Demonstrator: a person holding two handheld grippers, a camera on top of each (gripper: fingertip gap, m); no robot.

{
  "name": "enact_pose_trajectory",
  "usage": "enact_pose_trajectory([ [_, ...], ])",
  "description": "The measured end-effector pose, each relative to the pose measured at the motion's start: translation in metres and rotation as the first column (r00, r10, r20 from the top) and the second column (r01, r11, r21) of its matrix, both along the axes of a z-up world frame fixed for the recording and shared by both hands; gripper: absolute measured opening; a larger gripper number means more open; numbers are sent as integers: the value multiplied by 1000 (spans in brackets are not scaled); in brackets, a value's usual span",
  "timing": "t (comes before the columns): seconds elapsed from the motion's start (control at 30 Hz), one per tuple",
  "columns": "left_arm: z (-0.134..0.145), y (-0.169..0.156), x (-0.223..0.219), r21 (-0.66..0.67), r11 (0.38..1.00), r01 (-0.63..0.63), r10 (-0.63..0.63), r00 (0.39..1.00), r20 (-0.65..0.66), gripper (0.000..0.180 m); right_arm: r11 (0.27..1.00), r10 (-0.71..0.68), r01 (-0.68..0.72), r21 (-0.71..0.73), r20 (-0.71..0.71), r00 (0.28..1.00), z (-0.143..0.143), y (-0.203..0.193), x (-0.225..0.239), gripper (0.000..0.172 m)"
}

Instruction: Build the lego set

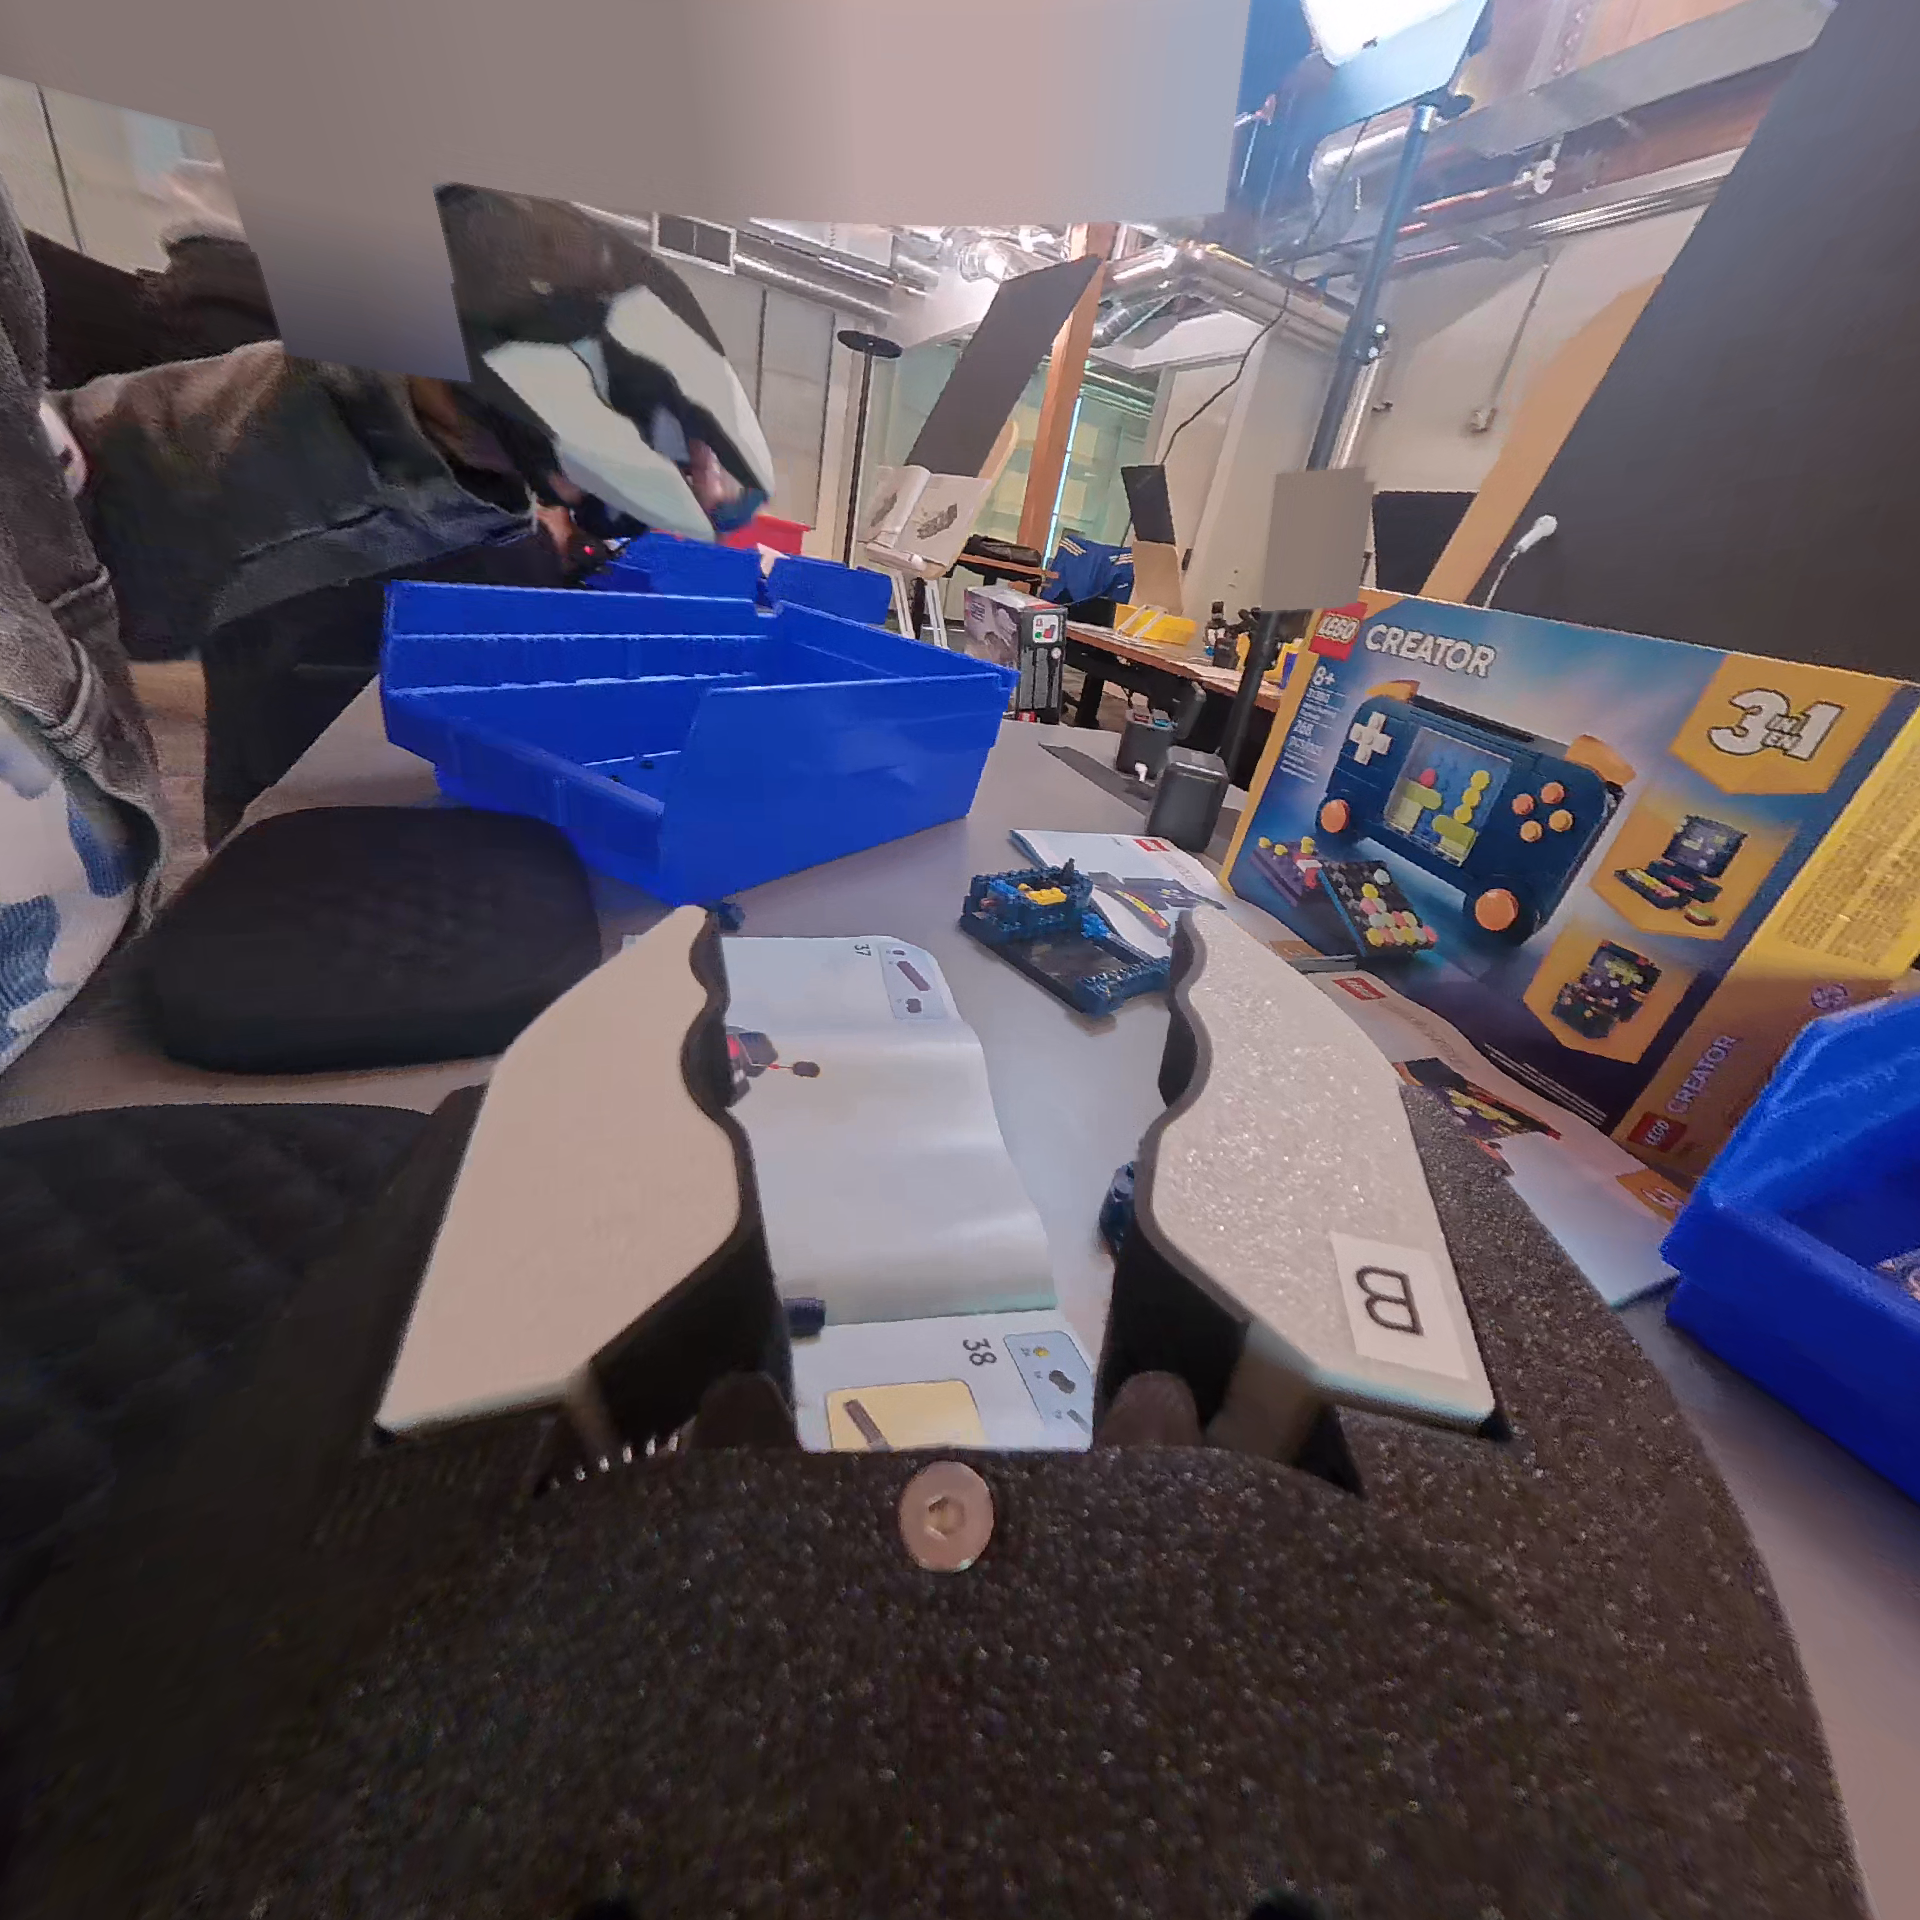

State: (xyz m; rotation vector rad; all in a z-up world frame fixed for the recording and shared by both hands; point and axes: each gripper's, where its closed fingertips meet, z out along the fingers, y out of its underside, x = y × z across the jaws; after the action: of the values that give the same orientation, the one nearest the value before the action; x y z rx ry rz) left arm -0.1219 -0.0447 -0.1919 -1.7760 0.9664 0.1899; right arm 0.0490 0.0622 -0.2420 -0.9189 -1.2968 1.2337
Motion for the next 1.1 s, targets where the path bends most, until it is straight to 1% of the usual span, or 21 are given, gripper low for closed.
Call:
enact_pose_trajectory([
  [0.07,5,0,47,29,999,37,-41,991,124,22,1000,20,-20,13,-5,1000,3,-7,0,82],
  [0.1,-2,1,70,-3,998,67,-65,979,195,22,999,23,-23,25,-7,1000,5,-9,0,82],
  [0.13,-14,4,90,-45,994,98,-82,960,267,22,999,4,-3,43,-12,1000,7,-8,1,81],
  [0.2,-47,16,109,-150,986,78,-19,933,359,22,988,-120,122,99,-29,992,15,9,7,73],
  [0.3,-91,35,97,-246,965,-88,163,940,301,22,942,-306,320,97,-138,942,38,42,33,72],
  [0.37,-104,42,86,-283,943,-173,252,928,273,22,913,-385,405,40,-242,891,56,56,54,72],
  [0.4,-106,43,87,-296,938,-179,263,925,275,30,904,-410,428,-2,-288,865,64,62,64,72],
  [0.47,-100,44,93,-291,940,-177,265,917,298,64,890,-450,446,-97,-360,817,76,70,79,72],
  [0.53,-89,47,94,-241,953,-184,251,924,288,84,884,-464,439,-160,-399,790,83,73,88,73],
  [0.6,-66,54,94,-105,976,-192,214,934,285,99,876,-479,450,-173,-416,773,86,74,92,72],
  [0.67,-27,63,99,120,977,-176,124,928,352,113,869,-490,465,-169,-422,763,87,74,93,72],
  [0.7,-4,65,104,231,960,-160,50,906,421,120,869,-491,465,-169,-422,762,87,74,93,72],
  [0.73,19,65,109,320,936,-143,-39,864,501,130,869,-491,465,-170,-420,763,87,74,92,72],
  [0.77,40,64,114,394,909,-133,-137,799,585,140,869,-491,464,-171,-417,765,87,74,92,72],
  [0.83,74,60,117,487,866,-115,-325,611,722,146,870,-491,460,-178,-411,768,85,74,90,73],
  [0.87,83,58,120,513,854,-79,-408,510,757,146,868,-494,460,-185,-408,768,84,75,89,76],
  [0.9,84,60,124,516,856,-33,-450,447,773,146,866,-498,460,-195,-407,766,84,76,89,82],
  [0.93,76,66,129,496,868,12,-450,438,778,146,864,-502,459,-206,-410,761,84,77,88,89],
  [0.97,63,75,134,462,886,38,-423,477,770,146,860,-510,460,-221,-417,753,84,79,89,98],
  [1.03,31,86,141,410,910,63,-363,602,712,146,845,-534,469,-256,-441,721,87,83,92,118],
  [1.1,5,89,144,393,916,82,-325,728,604,146,840,-542,455,-294,-489,684,94,82,100,128],
])
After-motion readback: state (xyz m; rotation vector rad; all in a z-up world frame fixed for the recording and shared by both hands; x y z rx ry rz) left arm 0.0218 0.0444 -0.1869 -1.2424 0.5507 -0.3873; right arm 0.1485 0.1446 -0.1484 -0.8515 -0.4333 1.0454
